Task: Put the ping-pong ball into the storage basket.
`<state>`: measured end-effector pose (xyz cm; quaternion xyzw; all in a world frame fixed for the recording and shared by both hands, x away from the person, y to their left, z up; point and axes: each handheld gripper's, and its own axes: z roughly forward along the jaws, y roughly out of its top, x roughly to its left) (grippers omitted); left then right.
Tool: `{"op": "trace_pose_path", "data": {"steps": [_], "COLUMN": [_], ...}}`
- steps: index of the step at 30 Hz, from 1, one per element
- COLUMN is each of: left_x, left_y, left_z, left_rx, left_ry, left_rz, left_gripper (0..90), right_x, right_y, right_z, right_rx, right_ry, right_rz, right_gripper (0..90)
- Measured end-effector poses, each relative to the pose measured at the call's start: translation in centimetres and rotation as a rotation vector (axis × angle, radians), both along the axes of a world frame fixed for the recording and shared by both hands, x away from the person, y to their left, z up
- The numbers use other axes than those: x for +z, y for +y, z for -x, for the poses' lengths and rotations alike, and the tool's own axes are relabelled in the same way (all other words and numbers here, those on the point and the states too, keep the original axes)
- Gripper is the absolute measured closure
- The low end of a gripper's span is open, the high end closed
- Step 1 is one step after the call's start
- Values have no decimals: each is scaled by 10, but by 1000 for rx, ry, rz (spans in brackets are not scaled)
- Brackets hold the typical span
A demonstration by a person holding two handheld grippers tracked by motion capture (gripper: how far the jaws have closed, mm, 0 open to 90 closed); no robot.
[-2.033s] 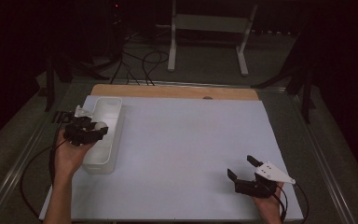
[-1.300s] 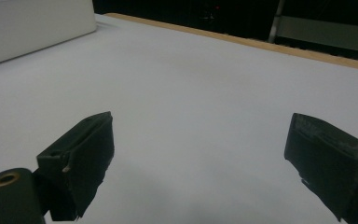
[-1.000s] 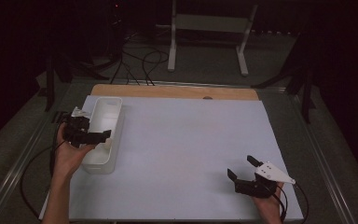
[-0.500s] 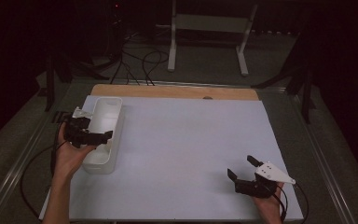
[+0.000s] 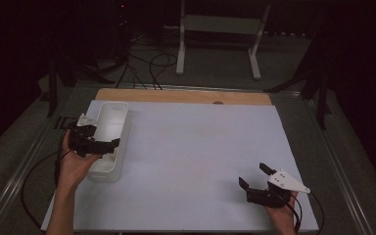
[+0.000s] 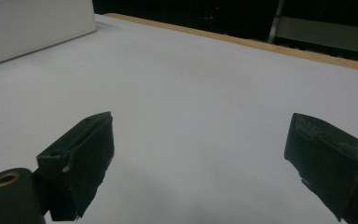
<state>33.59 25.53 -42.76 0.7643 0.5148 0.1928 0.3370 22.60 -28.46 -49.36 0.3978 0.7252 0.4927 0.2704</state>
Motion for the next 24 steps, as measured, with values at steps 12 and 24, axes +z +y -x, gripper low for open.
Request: {"op": "trace_pose_path", "data": {"steps": [12, 24], "left_x": [-1, -4], "left_y": [-9, -21], "left_z": [1, 3], "left_rx": [-34, -73], "left_ry": [-7, -13], "left_rz": [-8, -17], "left_gripper": [8, 8], "right_x": [0, 0], "right_y": [0, 0], "right_z": [0, 0], "right_rx": [1, -1], "right_ry": [1, 0], "right_rz": [-1, -3], "right_gripper": [78, 78]}}
